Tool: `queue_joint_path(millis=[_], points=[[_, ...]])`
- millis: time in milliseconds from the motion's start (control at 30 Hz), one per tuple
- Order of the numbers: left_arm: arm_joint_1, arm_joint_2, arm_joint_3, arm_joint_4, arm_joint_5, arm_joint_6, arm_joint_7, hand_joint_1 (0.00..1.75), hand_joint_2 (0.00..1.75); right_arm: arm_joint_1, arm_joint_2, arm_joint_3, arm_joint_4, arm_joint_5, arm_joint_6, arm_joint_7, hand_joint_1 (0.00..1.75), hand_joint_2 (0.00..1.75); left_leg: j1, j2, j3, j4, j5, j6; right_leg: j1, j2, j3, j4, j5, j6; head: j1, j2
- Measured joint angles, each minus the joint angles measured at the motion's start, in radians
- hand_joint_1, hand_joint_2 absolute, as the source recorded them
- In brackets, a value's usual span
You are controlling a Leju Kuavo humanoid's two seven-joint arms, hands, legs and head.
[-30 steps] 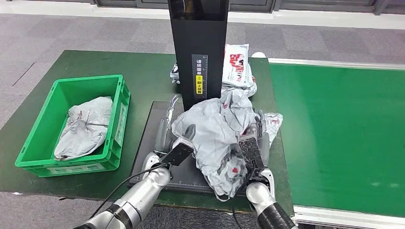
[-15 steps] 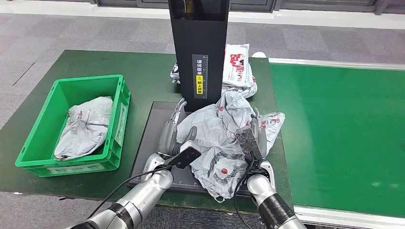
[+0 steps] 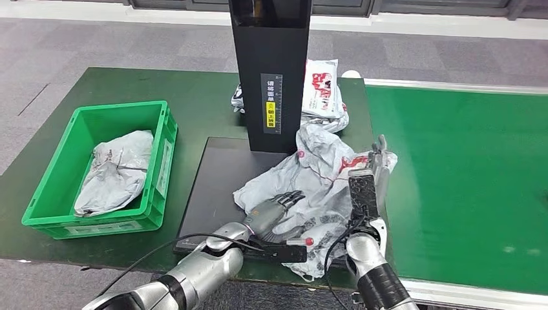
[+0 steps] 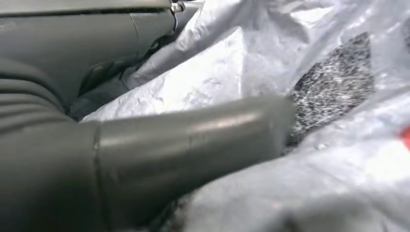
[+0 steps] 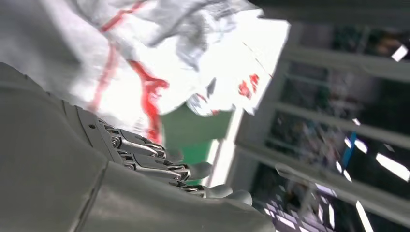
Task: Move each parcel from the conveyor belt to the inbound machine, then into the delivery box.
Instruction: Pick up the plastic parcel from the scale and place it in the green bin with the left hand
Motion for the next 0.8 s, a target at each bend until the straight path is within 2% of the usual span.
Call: queue_joint_path(millis=[133, 267, 467, 733, 800], points=[[-0.045, -0.009, -0.07, 0.049, -0.094, -0.03, 0.099, 1.75, 1.75, 0.039, 0.0, -0.028, -0.107, 0.036, -0.024, 0.007, 0.0, 0.0, 0.0, -0.002, 0.006, 0.0, -0.002, 0.002, 0.0, -0.002, 0.008, 0.0, -0.003, 0.002, 0.0, 0.0], [-0.069, -0.015, -0.086, 0.071, -0.155, -0.009, 0.151, 1.75, 1.75, 0.076, 0.0, -0.043, -0.205, 0.063, -0.037, 0.009, 0.0, 0.0, 0.0, -0.001, 0.01, 0.0, -0.004, 0.002, 0.0, -0.002, 0.014, -0.001, -0.004, 0.002, 0.0, 0.0], [-0.066, -0.016, -0.064, 0.08, -0.153, 0.114, 0.098, 1.75, 1.75, 0.112, 0.0, -0.057, -0.291, 0.099, -0.035, 0.03, 0.0, 0.0, 0.0, 0.0, 0.014, 0.0, -0.003, 0.001, 0.0, 0.0, 0.015, 0.0, -0.003, 0.001, 0.0, 0.0], [-0.064, -0.019, -0.038, 0.08, -0.144, 0.135, 0.08, 1.75, 1.75, 0.126, 0.0, -0.059, -0.316, 0.102, -0.035, 0.033, 0.0, 0.0, 0.0, 0.0, 0.013, 0.0, -0.002, 0.0, 0.0, 0.0, 0.014, 0.0, -0.003, 0.001, 0.0, 0.0], [-0.057, -0.019, -0.023, 0.077, -0.122, 0.186, 0.042, 1.75, 1.75, 0.126, 0.001, -0.059, -0.318, 0.105, -0.031, 0.036, 0.0, 0.0, 0.0, 0.0, 0.013, 0.0, -0.002, 0.0, 0.0, 0.0, 0.014, 0.0, -0.003, 0.001, 0.0, 0.0]])
